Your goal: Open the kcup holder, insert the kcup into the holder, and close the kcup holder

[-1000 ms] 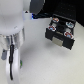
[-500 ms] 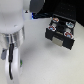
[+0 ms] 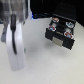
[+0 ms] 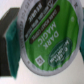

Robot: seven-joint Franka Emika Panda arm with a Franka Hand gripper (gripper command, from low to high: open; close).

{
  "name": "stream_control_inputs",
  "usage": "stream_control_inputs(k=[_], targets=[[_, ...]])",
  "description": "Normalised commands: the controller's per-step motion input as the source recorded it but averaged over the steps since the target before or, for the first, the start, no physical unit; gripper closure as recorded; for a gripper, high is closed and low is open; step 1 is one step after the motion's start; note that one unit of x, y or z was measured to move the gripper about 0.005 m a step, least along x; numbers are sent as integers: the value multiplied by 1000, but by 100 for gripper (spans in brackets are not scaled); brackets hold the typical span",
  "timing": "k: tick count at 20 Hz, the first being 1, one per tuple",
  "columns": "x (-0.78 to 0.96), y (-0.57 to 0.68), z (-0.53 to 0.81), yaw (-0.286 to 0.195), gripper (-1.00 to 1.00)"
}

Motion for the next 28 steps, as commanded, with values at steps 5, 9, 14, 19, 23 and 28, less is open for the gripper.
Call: stream_control_inputs(k=[5,9,14,19,23,28], targets=[[15,629,732,26,100],[6,665,619,5,100],[-22,679,464,8,100],[-17,655,429,9,100],[-2,663,394,4,100],[-1,666,238,16,100]])
